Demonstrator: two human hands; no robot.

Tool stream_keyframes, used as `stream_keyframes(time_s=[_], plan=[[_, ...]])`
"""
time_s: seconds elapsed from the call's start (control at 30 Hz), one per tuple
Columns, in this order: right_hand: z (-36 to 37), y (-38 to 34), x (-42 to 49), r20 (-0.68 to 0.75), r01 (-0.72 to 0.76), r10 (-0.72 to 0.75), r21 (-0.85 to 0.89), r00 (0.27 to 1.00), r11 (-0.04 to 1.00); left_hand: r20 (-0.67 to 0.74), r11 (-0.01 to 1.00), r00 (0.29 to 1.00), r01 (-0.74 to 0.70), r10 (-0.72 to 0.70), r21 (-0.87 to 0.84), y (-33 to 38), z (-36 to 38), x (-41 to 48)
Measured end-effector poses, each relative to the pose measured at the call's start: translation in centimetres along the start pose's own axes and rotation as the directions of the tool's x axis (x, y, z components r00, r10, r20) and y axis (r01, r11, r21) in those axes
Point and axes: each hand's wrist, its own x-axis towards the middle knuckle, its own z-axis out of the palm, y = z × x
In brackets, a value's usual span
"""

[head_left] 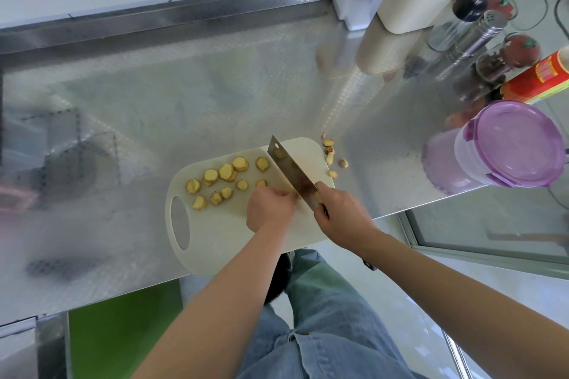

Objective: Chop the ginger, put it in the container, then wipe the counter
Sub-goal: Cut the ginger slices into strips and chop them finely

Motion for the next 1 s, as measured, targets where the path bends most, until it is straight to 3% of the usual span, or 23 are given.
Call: stream_keyframes(time_s=[0.2, 0.4, 0.73, 1.0], plan=[[0.9, -0.6, 0.5, -0.006, -0.027, 0.027, 0.002, 1.0, 1.0, -0.007, 0.999, 1.0, -0.009, 0.01, 0.039, 0.1, 0.0, -0.1], [0.6, -0.6, 1.3, -0.108, -0.021, 0.037, 0.138, 0.994, 0.99, 0.011, 1.0, 1.0, 0.013, -0.014, 0.02, 0.0, -0.1, 0.1], [0.2, -0.2, 0.4, -0.013, 0.001, 0.0, 0.041, 1.0, 0.999, 0.036, 1.0, 0.999, 0.008, -0.008, -0.022, -0.3, -0.1, 0.4], [0.3, -0.3, 0.3, -0.054, 0.01, -0.007, 0.048, 0.999, 0.999, 0.054, 0.999, 0.998, 0.01, -0.008, -0.033, -0.4, -0.1, 0.6]])
